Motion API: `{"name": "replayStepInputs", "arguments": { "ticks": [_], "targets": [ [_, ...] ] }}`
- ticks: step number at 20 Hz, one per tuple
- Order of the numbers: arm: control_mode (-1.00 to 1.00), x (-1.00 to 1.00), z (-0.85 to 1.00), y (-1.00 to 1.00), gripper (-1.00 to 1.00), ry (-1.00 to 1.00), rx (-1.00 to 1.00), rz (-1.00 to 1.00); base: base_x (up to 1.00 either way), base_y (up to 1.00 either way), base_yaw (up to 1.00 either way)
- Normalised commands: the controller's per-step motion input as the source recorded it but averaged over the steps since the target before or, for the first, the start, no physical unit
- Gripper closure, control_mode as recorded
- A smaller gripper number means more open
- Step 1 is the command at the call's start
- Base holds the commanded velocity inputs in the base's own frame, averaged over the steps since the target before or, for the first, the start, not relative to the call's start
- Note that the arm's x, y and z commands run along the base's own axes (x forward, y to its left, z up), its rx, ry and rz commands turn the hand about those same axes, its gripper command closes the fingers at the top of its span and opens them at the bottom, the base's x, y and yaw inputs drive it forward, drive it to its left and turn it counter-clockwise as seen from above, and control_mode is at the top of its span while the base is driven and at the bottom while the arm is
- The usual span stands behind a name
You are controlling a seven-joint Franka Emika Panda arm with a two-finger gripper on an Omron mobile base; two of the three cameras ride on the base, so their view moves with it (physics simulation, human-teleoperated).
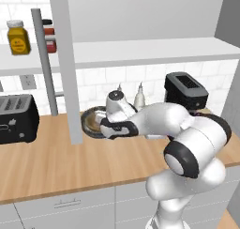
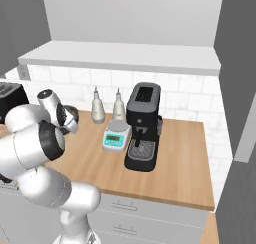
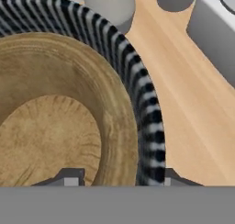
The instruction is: Pick up the bowls on the counter and stack them on top of one another in the open cabinet. Place the smaller bowl on top of the larger bowl.
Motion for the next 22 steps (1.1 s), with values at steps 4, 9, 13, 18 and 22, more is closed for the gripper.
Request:
{"name": "replayStepInputs", "arguments": {
  "ticks": [4,9,13,18,22],
  "targets": [
    [-1.00,-1.00,1.00,-0.65,1.00,-0.25,0.09,-0.02,0.00,0.00,0.00],
    [-1.00,-1.00,1.00,-0.98,1.00,-0.14,0.10,-0.06,0.00,0.00,0.00],
    [-1.00,-1.00,1.00,-0.94,1.00,-0.06,0.15,-0.10,0.00,0.00,0.00],
    [-1.00,-0.74,1.00,-0.76,1.00,-0.15,0.21,-0.09,0.00,0.00,0.00],
    [-1.00,-0.50,1.00,-0.59,1.00,-0.18,0.24,-0.07,0.00,0.00,0.00]
  ]
}}
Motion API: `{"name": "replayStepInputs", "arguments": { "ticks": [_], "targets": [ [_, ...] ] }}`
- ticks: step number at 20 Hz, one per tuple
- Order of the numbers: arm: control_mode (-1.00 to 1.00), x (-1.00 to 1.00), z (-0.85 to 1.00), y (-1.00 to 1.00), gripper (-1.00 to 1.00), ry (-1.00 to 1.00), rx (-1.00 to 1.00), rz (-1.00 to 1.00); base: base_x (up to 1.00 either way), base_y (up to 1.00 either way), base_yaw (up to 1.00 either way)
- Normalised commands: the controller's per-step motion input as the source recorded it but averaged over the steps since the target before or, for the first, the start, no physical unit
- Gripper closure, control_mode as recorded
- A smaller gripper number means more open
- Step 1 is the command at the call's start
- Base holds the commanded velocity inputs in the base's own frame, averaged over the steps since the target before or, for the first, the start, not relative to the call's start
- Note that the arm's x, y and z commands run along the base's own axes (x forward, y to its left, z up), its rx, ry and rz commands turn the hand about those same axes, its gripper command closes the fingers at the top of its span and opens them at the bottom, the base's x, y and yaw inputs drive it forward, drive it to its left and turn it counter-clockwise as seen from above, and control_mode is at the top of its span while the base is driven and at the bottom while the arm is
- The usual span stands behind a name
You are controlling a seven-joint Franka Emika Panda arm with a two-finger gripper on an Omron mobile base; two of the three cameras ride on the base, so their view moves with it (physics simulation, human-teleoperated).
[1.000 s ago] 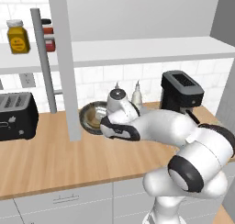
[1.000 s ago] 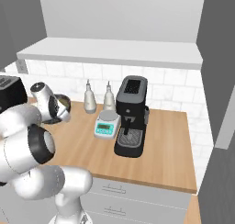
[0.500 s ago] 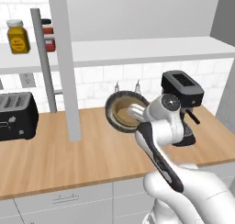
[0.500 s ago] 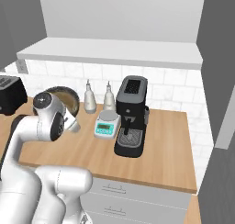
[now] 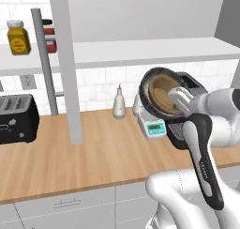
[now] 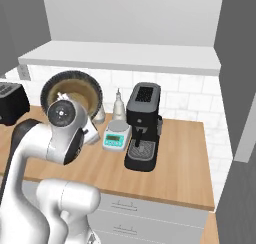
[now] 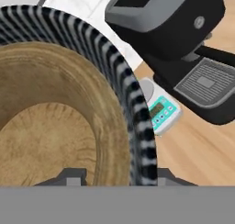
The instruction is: Pick up the bowls on the counter and stack them on top of one another in the open cabinet. Place the smaller bowl on top of the larger bowl.
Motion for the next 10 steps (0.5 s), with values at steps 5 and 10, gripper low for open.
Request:
{"name": "replayStepInputs", "arguments": {
  "ticks": [5,10],
  "targets": [
    [-1.00,-0.27,1.00,-0.43,1.00,-0.14,0.23,-0.08,0.00,0.00,0.00],
    [-1.00,0.22,1.00,-0.29,1.00,0.03,0.19,-0.13,0.00,0.00,0.00]
  ]
}}
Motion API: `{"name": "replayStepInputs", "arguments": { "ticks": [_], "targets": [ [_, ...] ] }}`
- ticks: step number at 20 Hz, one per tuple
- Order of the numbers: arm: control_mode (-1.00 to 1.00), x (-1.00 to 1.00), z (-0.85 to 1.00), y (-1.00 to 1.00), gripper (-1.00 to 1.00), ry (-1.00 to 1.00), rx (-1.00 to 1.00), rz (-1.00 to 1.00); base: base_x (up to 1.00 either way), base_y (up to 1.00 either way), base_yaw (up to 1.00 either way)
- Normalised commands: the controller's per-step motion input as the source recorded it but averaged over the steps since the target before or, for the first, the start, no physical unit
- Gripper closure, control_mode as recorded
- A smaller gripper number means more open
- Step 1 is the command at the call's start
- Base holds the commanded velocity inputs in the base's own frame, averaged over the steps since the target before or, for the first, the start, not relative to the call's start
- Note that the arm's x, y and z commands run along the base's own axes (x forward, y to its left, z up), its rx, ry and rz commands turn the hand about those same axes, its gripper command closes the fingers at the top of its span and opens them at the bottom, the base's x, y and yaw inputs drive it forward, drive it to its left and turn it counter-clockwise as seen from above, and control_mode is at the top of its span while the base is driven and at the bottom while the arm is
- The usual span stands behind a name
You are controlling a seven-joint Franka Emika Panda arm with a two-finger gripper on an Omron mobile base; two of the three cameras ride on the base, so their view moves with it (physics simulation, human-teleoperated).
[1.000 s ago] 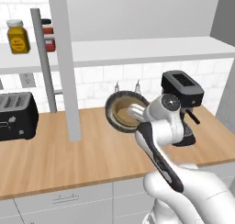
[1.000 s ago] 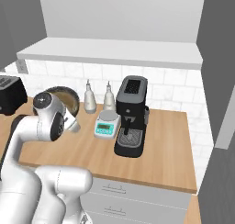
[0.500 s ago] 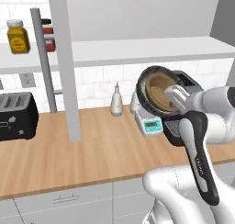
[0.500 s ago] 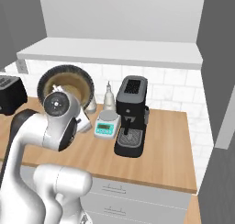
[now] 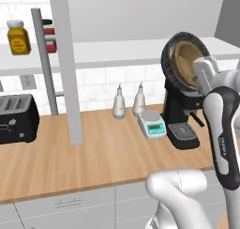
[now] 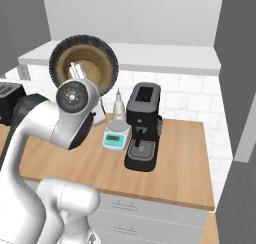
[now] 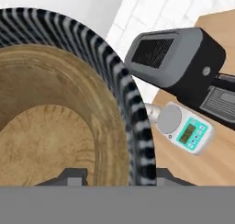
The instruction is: Pick up the bowls on the counter and stack them on top of one another in the open cabinet. Place the smaller bowl on top of the larger bowl.
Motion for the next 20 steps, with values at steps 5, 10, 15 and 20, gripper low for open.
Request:
{"name": "replayStepInputs", "arguments": {
  "ticks": [5,10,15,20],
  "targets": [
    [-1.00,0.99,0.89,0.00,1.00,0.22,0.04,-0.07,0.00,0.00,0.00],
    [-1.00,1.00,0.41,0.00,1.00,0.19,0.00,-0.07,0.00,0.00,0.00],
    [-1.00,1.00,-0.23,0.00,1.00,0.13,-0.13,-0.05,0.00,0.00,0.00],
    [-1.00,1.00,0.03,0.00,1.00,0.02,-0.01,-0.08,0.00,0.00,0.00]
  ]
}}
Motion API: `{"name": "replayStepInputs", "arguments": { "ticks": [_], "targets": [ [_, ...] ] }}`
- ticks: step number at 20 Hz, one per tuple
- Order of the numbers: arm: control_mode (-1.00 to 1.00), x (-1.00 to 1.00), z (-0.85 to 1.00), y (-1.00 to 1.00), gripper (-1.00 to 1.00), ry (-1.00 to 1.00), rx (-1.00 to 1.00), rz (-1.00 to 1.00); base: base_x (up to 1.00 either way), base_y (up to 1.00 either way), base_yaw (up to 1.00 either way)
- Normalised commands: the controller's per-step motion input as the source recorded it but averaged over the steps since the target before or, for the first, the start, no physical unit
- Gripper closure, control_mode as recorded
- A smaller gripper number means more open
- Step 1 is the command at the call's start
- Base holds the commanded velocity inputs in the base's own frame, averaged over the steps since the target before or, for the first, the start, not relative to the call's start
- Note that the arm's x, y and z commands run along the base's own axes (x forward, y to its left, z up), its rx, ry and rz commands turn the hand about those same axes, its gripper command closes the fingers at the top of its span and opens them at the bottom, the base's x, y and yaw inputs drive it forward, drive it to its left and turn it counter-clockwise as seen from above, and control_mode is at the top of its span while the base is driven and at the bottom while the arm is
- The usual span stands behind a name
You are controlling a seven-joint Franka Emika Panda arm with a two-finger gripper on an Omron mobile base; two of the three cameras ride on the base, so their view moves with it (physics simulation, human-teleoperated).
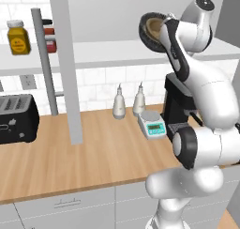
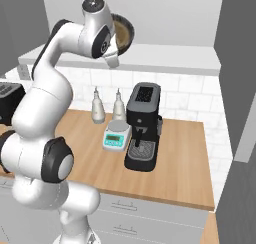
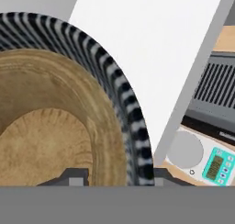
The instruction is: Pick up the bowls on the counter and stack them on top of one another in the open cabinet. Place the smaller bowl on top of the larger bowl.
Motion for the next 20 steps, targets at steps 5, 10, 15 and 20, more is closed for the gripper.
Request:
{"name": "replayStepInputs", "arguments": {
  "ticks": [5,10,15,20],
  "targets": [
    [-1.00,1.00,-0.02,0.00,-1.00,0.01,-0.03,-0.08,0.00,0.00,0.00],
    [-1.00,0.21,-0.05,0.00,-1.00,0.00,-0.02,-0.02,0.00,0.00,0.00],
    [-1.00,-0.50,0.00,-0.05,-1.00,-0.18,0.00,-0.03,0.00,0.00,0.00],
    [-1.00,-1.00,-0.12,-0.22,-1.00,-0.30,0.02,-0.04,0.00,0.00,0.00]
  ]
}}
